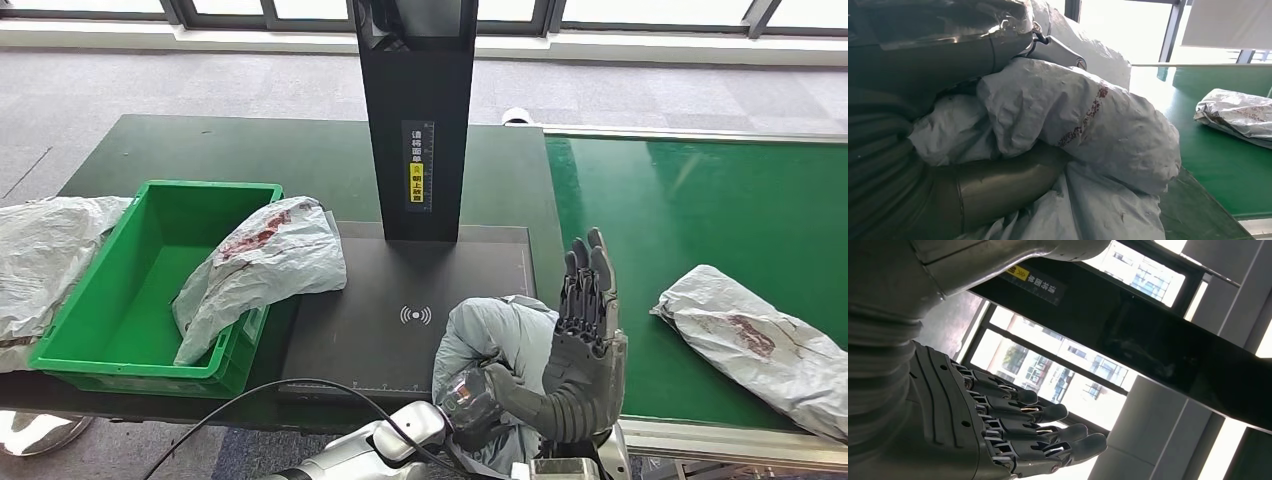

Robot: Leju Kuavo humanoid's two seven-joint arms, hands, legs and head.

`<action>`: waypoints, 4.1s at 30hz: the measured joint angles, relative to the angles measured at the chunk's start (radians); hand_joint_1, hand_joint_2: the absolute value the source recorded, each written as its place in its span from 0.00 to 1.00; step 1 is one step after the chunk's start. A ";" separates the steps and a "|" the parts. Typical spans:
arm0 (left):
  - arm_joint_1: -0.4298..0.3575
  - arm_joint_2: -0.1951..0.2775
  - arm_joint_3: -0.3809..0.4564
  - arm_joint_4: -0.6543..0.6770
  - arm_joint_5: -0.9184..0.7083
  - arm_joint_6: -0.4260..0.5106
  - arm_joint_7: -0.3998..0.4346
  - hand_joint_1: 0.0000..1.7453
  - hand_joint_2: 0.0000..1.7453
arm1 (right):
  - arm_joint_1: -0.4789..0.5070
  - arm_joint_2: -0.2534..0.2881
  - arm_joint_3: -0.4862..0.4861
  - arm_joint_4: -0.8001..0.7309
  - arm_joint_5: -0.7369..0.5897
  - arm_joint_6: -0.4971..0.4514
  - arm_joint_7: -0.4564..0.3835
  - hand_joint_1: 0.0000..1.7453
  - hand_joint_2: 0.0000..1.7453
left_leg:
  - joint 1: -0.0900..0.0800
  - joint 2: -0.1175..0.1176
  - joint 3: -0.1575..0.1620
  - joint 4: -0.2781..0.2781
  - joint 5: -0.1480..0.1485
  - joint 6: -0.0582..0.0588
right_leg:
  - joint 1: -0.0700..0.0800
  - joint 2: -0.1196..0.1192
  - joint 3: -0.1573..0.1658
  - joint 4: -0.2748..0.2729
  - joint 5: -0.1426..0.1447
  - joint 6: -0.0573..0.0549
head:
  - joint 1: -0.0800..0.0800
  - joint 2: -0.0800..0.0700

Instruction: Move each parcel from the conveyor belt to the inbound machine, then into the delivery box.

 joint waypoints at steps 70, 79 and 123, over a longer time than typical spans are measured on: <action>0.382 0.083 1.123 -0.961 -0.233 0.152 -0.435 1.00 1.00 | 0.081 0.030 -0.105 -0.071 -0.037 -0.182 0.002 0.00 1.00 | 0.001 0.003 -0.014 0.000 0.002 -0.002 | 0.001 0.003 -0.016 0.001 0.002 -0.002 | 0.000 0.000; 0.339 0.144 1.199 -1.121 -0.163 0.104 -0.378 1.00 1.00 | 0.072 0.027 -0.105 -0.040 -0.082 -0.194 -0.025 0.00 1.00 | 0.001 0.003 -0.014 0.000 0.002 -0.003 | 0.001 0.002 -0.016 0.001 0.002 -0.003 | 0.000 0.000; 0.037 0.353 1.570 -0.496 -0.018 0.146 -0.360 0.00 0.00 | -0.073 -0.111 0.060 0.262 -0.311 -0.414 -0.058 0.00 1.00 | 0.001 0.003 -0.016 0.000 0.004 -0.004 | 0.001 0.003 -0.018 0.001 0.003 -0.003 | 0.000 0.000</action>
